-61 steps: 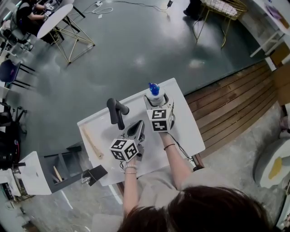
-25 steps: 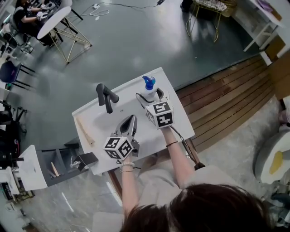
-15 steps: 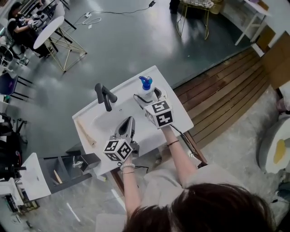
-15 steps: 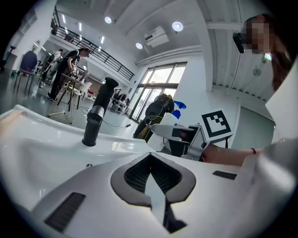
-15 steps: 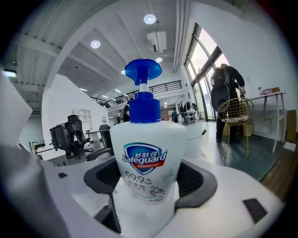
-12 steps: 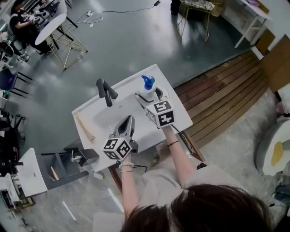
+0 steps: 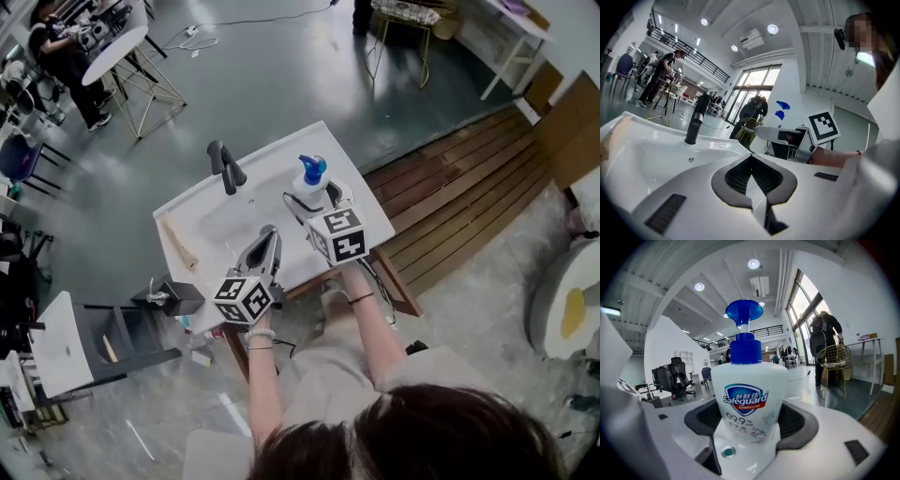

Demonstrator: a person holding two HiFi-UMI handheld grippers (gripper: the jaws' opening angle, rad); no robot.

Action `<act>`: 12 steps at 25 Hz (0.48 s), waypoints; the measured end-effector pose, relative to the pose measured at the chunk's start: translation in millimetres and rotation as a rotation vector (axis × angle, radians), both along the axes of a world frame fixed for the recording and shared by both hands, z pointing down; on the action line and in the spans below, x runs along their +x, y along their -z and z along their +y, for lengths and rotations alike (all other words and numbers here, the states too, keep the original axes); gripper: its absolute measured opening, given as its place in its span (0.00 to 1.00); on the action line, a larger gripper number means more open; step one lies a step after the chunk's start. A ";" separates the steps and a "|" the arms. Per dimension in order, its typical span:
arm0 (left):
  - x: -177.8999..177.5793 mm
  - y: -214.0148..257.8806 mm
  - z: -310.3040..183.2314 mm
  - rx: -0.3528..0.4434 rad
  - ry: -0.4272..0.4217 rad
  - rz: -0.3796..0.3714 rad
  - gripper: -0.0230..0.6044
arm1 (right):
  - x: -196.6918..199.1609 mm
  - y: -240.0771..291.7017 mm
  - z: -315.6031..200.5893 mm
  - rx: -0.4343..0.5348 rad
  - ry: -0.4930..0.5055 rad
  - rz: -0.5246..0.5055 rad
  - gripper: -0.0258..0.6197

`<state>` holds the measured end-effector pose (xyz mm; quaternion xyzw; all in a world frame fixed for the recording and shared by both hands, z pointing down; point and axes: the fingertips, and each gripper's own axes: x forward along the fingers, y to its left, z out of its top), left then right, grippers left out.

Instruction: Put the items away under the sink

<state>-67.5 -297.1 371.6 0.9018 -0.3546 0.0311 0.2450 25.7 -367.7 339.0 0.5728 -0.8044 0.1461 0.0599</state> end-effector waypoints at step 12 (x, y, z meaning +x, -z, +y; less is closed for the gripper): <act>1.7 9.7 51.0 0.041 -0.065 -0.012 0.04 | 0.6 9.8 68.3 0.032 -0.043 -0.016 0.59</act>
